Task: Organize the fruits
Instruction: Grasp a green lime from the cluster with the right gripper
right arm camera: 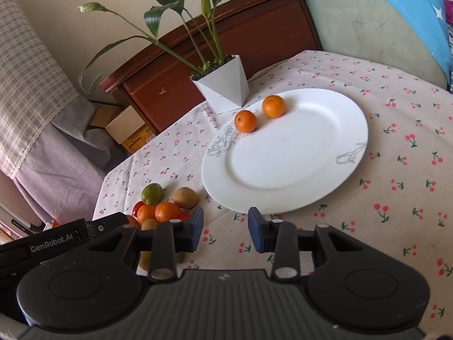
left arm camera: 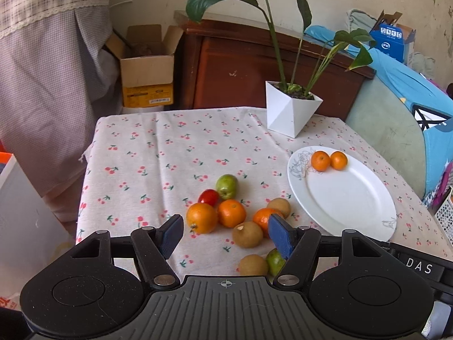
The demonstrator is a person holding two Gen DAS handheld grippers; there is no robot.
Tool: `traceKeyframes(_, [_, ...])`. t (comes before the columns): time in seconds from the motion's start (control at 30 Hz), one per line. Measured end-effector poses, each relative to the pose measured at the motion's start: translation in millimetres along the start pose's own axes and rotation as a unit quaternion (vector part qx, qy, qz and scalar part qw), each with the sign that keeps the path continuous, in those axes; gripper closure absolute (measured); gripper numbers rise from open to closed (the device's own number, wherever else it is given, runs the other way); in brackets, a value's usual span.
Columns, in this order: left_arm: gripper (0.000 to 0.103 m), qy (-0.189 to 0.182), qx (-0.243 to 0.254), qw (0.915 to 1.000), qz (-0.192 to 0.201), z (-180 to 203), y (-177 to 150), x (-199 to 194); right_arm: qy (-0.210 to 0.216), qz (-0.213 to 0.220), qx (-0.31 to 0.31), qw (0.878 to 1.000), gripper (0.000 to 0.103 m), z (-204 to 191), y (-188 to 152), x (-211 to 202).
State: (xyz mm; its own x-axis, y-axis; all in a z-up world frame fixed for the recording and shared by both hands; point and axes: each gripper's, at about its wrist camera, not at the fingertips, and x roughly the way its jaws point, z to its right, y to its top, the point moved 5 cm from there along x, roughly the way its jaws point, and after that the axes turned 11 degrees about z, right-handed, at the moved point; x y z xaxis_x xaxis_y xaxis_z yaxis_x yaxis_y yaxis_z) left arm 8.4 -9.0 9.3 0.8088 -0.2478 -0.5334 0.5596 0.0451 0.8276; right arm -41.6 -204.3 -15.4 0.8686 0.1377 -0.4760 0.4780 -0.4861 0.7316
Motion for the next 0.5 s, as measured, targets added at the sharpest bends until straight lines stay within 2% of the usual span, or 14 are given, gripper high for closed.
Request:
traceKeyframes(0.3, [0.037, 0.011, 0.005, 0.9998, -0.014, -19.8, -16.3, -12.6, 0.057, -0.04, -0.015, 0.997, 0.067, -29.4, -23.5, 11.6])
traceKeyframes(0.5, [0.037, 0.02, 0.007, 0.9996, -0.021, -29.3, -23.6, -15.0, 0.062, -0.048, -0.031, 0.996, 0.067, -38.7, -30.2, 19.3])
